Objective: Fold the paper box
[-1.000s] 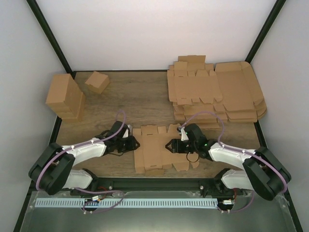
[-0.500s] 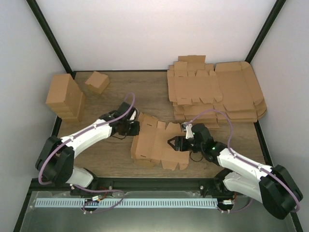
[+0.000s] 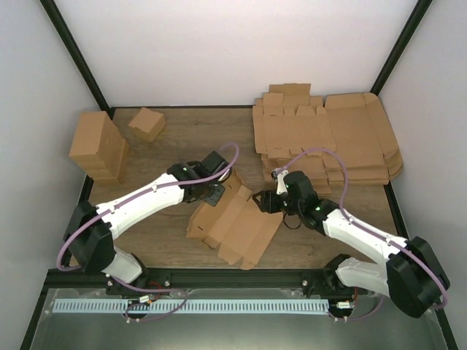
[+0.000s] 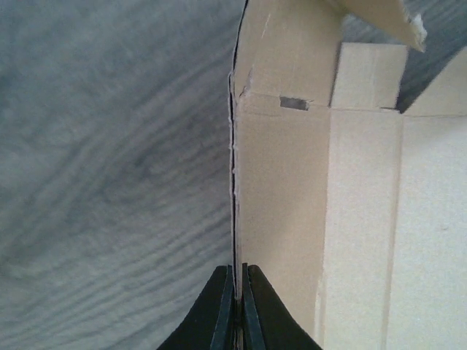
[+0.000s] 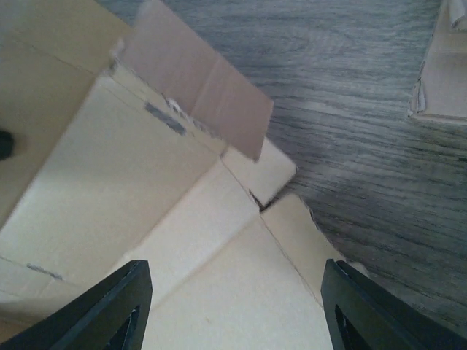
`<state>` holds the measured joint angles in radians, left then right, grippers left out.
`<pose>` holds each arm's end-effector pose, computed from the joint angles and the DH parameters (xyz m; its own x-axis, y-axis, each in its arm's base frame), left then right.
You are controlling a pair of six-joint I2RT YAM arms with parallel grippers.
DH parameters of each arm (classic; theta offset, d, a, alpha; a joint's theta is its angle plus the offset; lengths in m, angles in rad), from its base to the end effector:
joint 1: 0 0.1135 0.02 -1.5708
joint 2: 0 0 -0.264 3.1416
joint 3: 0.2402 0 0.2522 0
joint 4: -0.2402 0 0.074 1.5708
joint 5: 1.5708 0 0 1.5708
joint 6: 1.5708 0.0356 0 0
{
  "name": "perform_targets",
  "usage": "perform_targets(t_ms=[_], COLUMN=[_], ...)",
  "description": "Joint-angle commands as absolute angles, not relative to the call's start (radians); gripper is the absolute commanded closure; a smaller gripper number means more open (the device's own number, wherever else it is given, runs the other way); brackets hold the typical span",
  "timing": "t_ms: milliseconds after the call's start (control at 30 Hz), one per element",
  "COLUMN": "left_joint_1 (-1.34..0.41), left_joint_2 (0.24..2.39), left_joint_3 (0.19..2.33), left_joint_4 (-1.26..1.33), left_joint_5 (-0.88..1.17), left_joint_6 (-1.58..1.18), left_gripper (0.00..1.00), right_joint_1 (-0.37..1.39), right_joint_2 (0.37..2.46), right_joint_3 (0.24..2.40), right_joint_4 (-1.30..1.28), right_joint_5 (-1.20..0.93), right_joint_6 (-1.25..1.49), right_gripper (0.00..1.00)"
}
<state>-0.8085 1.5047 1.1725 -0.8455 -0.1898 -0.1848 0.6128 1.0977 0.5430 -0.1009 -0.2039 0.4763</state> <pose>0.2089 -0.2090 0.2531 -0.7484 0.5225 -0.4086 0.5319 0.8408 0.1009 0.1806 0.1358 0.2041 -0.7616 0.0134 -0.6479 -0.3886 0.7907 0.4731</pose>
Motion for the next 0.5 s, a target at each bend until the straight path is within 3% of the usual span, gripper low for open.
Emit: perform_targets(t_ms=[0,300,467], left_joint_1=[-0.859,-0.939,-1.019], left_joint_2=[1.515,1.571,1.670], left_joint_3=[1.262,1.266,1.286], left_joint_4=[-0.923,-0.911,-0.918], left_joint_5=[-0.351,-0.525,-0.726], left_joint_6=[-0.055,0.061,0.025], left_gripper=[0.96,0.95,0.95], right_joint_1=[0.603,0.597,0.596], right_joint_2=[1.129,1.112,1.135], right_joint_3=[0.586,0.488,0.415], right_joint_4=[-0.079,0.008,0.090], right_joint_5=[-0.222,-0.336,-0.358], right_joint_6=[0.495,0.544,0.642], right_gripper=[0.32,0.33,0.34])
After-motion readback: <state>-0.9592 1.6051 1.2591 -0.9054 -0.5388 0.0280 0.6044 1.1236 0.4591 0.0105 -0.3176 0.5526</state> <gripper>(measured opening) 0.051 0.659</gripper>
